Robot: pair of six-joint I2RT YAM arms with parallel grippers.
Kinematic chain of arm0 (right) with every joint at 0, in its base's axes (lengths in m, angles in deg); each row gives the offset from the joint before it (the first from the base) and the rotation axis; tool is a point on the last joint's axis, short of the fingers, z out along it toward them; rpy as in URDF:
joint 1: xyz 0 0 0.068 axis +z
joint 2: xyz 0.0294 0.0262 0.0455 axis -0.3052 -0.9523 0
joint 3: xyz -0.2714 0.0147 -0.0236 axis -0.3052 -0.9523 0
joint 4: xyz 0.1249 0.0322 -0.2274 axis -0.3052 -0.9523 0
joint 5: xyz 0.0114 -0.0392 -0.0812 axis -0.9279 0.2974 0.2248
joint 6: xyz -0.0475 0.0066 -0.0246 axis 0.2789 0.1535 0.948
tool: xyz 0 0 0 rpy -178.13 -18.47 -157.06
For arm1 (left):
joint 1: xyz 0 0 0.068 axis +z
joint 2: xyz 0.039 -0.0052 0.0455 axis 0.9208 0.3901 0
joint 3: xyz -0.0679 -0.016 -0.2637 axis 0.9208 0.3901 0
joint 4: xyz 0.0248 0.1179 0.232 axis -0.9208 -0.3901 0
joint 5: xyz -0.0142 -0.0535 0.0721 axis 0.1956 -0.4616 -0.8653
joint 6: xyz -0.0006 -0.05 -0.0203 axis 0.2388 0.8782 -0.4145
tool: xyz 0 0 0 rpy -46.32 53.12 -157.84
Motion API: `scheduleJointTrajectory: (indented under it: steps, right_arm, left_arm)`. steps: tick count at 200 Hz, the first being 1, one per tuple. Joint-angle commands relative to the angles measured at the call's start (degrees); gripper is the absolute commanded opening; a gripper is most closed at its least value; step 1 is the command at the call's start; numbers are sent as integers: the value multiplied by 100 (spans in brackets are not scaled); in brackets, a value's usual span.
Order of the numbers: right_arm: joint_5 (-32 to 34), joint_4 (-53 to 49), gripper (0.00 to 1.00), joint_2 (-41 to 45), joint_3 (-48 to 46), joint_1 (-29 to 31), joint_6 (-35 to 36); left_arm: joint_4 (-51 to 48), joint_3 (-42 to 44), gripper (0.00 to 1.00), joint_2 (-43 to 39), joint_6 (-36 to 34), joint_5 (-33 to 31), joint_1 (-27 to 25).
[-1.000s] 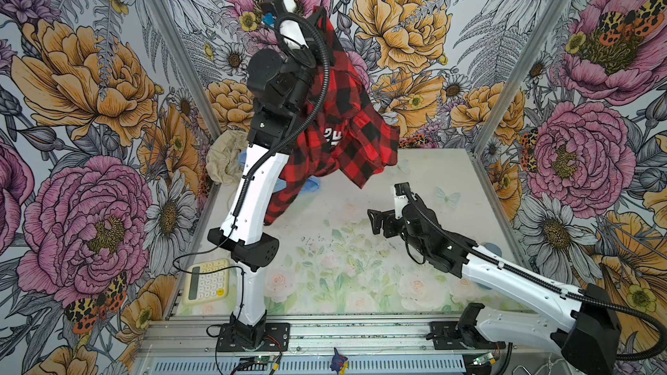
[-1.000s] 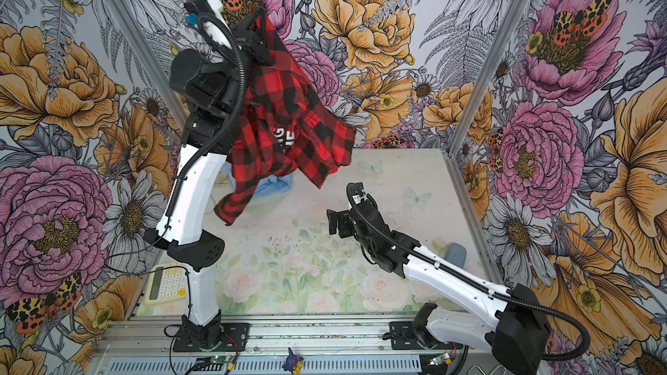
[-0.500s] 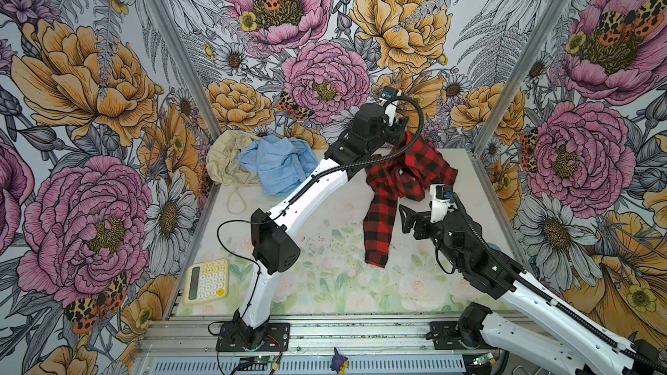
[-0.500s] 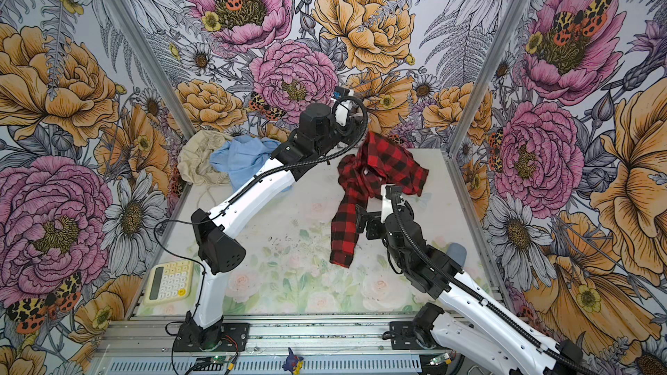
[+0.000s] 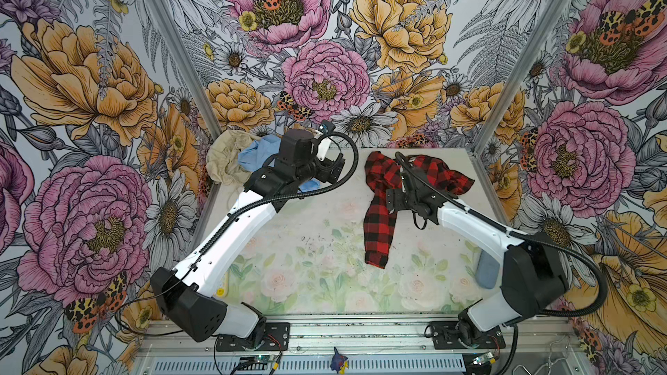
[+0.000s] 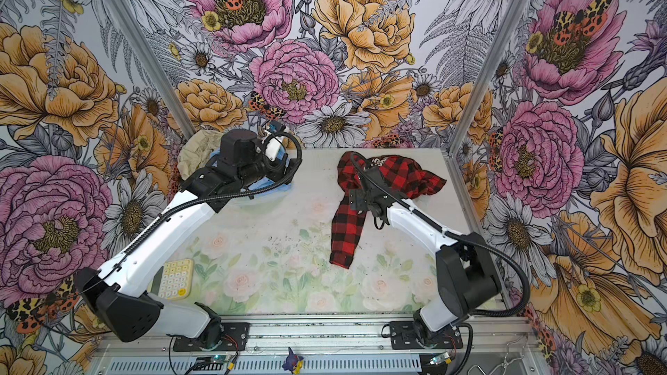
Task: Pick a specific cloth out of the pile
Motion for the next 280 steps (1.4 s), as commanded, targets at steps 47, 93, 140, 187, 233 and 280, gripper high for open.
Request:
scheduleJointTrajectory:
  steps: [47, 93, 140, 187, 233, 280]
  right_arm:
    - [-227, -408, 83, -2535, 2195, -20, 258]
    - [-130, -879, 43, -3295, 2691, 4, 38]
    - [-180, -902, 0, -2443, 2738, 18, 334]
    - [-426, -927, 0, 180, 2428, -278, 385]
    - [919, -1440, 0, 1603, 2777, -804, 802]
    - [1746, -1842, 0, 986, 3127, -1646, 1415]
  left_arm:
    - [818, 1887, 99, -488, -1192, 1764, 44]
    - [1659, 2322, 99, -530, -999, 1546, 194]
    - [2811, 3239, 99, -1086, -823, 1031, 402]
    - [2748, 3159, 99, -1005, -865, 732, 289]
    - [2736, 3177, 99, -1066, -880, 678, 203]
    - [2722, 3201, 99, -1028, -880, 979, 158]
